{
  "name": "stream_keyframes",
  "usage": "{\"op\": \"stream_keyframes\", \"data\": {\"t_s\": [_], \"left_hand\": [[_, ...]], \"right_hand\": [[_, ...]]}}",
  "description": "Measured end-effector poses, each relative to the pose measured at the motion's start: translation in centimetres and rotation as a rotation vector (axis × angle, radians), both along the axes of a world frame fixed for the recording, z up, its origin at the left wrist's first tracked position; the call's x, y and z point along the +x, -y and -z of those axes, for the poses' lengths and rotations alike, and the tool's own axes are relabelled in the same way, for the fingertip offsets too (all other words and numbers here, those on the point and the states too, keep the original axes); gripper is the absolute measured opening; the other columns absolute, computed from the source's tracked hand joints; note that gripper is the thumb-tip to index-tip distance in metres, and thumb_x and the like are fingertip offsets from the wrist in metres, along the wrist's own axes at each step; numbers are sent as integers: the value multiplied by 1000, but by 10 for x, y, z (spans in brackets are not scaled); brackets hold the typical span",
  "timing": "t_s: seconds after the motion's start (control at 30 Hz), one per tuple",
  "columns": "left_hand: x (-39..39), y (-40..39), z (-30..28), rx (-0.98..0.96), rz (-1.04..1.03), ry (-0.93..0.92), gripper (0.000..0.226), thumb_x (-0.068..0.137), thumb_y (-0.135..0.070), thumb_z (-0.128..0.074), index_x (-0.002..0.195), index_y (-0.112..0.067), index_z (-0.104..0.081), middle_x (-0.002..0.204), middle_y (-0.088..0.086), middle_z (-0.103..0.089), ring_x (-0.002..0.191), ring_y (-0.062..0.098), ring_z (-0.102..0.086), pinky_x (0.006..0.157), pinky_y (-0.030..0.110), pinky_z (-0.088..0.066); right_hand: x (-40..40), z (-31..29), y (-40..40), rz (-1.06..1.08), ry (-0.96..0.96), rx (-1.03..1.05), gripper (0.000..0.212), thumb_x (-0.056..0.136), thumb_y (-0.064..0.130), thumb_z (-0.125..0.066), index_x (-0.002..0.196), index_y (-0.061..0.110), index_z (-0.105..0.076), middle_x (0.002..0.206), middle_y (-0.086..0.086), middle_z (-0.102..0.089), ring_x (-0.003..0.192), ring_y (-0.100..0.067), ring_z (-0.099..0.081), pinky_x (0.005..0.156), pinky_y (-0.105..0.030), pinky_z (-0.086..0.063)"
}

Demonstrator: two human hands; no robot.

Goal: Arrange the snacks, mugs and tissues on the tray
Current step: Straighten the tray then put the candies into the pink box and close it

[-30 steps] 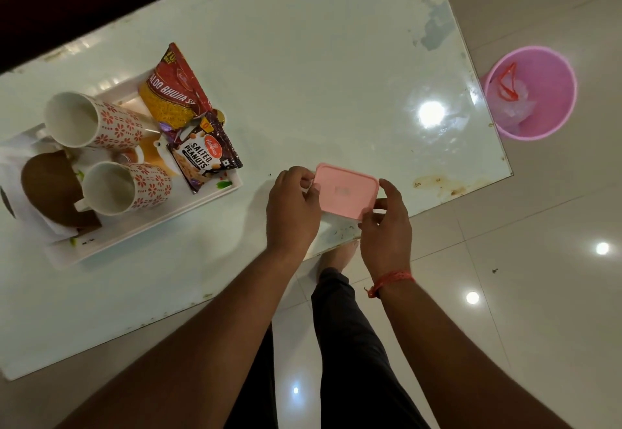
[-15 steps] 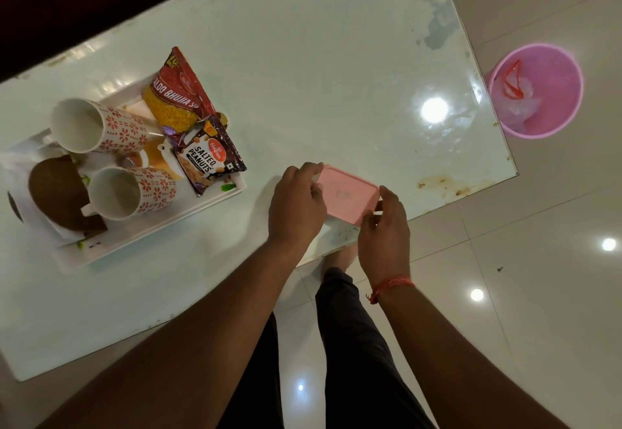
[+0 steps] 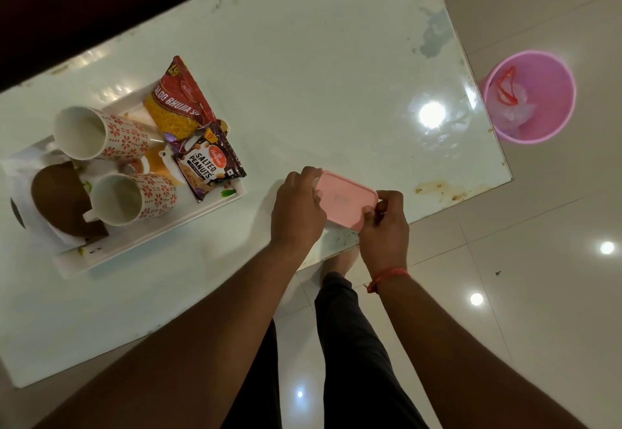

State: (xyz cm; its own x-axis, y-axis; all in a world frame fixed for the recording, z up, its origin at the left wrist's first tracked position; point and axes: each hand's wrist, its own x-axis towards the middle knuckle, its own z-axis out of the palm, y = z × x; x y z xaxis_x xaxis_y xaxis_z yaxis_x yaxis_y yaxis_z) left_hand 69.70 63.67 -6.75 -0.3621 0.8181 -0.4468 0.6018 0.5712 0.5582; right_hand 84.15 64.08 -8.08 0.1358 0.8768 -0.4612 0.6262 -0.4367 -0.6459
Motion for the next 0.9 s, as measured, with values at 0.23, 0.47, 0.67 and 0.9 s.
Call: {"op": "stream_keyframes", "data": {"t_s": [0.23,0.47,0.67,0.9], "left_hand": [[-31,-35,3,101,186,-137,33,93,-7,-55,121,-22,-61,109,9,-59,100,29,-56,72,40,-50],[-98,-118,2,89,238,-281,17,94,-17,-56,107,-22,-66,108,6,-63,100,28,-60,69,33,-40],[-132,-150,-5,25,191,-319,10,92,-29,-63,95,-21,-69,102,2,-69,94,27,-63,71,33,-42],[-126,-144,-4,48,151,-340,8,93,-23,-62,90,-16,-66,102,3,-64,93,26,-61,68,33,-37]], "right_hand": [[-25,1,-9,53,-172,-83,16,99,13,-49,106,22,-38,102,1,-61,80,-13,-67,64,-35,-62],[-94,-4,-79,127,-314,-140,15,95,13,-50,103,12,-38,101,-3,-58,72,-22,-71,61,-36,-62],[-130,-1,-106,173,-453,-335,21,93,15,-53,104,13,-36,93,2,-54,61,-26,-74,71,-42,-63],[-129,4,-108,164,-468,-353,22,92,13,-56,100,14,-36,95,1,-53,58,-27,-74,72,-44,-63]]}}
